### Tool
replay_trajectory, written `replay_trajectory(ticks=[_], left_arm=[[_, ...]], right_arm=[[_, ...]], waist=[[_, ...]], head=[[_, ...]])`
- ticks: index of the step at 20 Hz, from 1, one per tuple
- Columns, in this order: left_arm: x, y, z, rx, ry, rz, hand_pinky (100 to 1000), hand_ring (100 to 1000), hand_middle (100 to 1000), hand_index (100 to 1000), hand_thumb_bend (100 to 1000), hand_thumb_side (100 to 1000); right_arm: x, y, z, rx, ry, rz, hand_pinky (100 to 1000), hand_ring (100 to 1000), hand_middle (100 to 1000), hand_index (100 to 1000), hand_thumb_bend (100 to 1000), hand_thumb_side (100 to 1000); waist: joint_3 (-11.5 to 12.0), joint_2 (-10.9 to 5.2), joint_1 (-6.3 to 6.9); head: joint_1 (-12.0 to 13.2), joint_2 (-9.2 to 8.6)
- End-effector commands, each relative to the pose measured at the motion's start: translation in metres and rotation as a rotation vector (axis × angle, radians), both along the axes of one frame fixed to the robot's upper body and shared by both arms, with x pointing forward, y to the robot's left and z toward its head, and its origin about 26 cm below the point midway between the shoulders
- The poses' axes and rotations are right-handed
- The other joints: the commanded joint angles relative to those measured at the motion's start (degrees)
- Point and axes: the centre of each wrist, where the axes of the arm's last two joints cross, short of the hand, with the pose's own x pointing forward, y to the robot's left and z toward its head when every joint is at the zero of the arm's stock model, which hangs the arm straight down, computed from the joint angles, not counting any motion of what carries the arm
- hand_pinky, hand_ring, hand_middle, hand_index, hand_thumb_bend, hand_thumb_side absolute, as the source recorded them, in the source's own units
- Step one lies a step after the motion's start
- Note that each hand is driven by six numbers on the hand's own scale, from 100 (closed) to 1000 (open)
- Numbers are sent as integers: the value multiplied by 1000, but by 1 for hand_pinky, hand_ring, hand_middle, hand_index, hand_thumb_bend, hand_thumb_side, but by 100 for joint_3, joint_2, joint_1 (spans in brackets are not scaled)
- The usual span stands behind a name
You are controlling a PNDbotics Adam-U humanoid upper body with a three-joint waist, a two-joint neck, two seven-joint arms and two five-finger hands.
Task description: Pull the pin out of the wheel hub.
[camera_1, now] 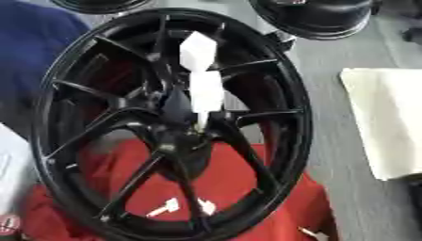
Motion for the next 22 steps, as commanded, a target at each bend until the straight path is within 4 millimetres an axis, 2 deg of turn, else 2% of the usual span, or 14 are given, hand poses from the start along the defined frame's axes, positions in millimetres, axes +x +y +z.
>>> replay_trajectory(ticks=[1,10,22], left_arm=[[-2,1,8,16,-26,1,757,688,638,705,209,723],[-2,1,8,19,-24,-4,758,690,638,705,208,723],[-2,0,9,29,-13,-20,759,694,639,705,211,721]], right_arm=[[-11,-5,12,-26,-46,-6,877,972,868,886,100,416],[-16,-9,7,-56,-51,-15,860,937,848,892,100,469],[-24,-5,-20,-96,101,-13,839,924,830,875,100,518]], waist=[[5,-110,15],[1,-117,10],[-38,-227,-54]], head=[[18,-48],[40,-90],[3,-131]])
